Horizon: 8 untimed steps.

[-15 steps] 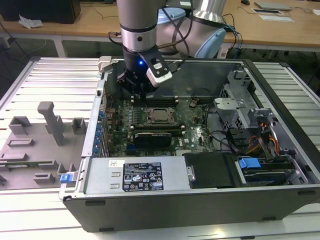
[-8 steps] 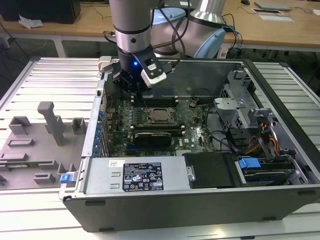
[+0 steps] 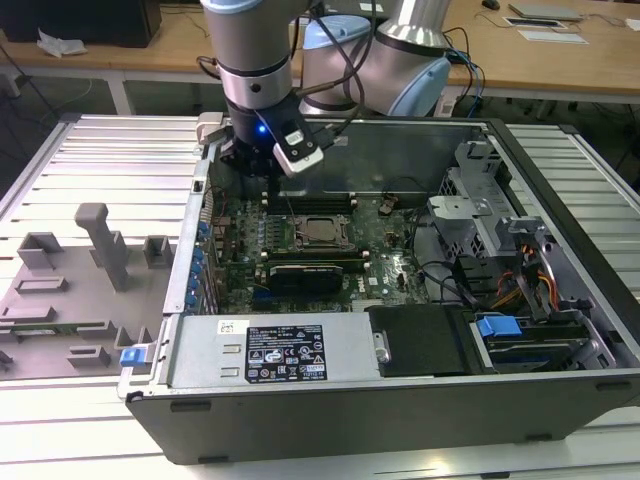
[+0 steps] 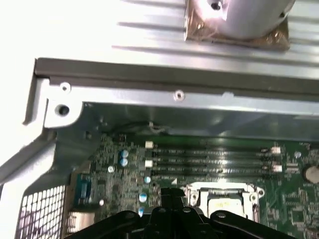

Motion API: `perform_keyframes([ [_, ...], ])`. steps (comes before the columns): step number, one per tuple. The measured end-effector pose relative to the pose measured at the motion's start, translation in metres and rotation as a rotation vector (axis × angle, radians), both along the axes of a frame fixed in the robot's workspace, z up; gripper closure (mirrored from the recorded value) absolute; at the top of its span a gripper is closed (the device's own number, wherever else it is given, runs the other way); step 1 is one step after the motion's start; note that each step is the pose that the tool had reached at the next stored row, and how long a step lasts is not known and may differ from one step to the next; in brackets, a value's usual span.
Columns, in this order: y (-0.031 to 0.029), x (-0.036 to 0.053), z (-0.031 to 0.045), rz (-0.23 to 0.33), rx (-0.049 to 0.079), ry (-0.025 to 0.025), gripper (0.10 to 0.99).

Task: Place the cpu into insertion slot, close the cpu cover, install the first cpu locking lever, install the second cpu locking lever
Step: 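Install the first cpu locking lever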

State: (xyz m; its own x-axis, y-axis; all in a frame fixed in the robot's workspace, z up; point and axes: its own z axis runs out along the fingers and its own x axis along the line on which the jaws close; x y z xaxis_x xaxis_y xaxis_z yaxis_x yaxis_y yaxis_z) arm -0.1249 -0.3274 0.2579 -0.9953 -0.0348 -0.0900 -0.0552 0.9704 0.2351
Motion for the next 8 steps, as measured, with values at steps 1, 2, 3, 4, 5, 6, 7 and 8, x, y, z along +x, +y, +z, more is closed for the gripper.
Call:
perform_keyframes([
  [1, 0.0, -0.0001, 0.0, 0.0, 0.011, -0.0014, 0.98],
  [2, 0.0, -0.0003, 0.0, 0.0, 0.022, -0.0028, 0.98],
  [3, 0.0, -0.0004, -0.0001, 0.0, 0.038, -0.0049, 0.98],
  [4, 0.0001, -0.0004, -0.0004, 0.0, 0.042, -0.0055, 0.98],
  [5, 0.0001, -0.0003, -0.0005, 0.0, 0.041, -0.0053, 0.98],
  [6, 0.0, 0.0016, -0.0008, 0.0, 0.042, -0.0053, 0.98],
  [7, 0.0, 0.0036, -0.0008, 0.0, 0.041, -0.0053, 0.98],
  [8, -0.0002, 0.0072, -0.0009, 0.0, 0.041, -0.0052, 0.98],
])
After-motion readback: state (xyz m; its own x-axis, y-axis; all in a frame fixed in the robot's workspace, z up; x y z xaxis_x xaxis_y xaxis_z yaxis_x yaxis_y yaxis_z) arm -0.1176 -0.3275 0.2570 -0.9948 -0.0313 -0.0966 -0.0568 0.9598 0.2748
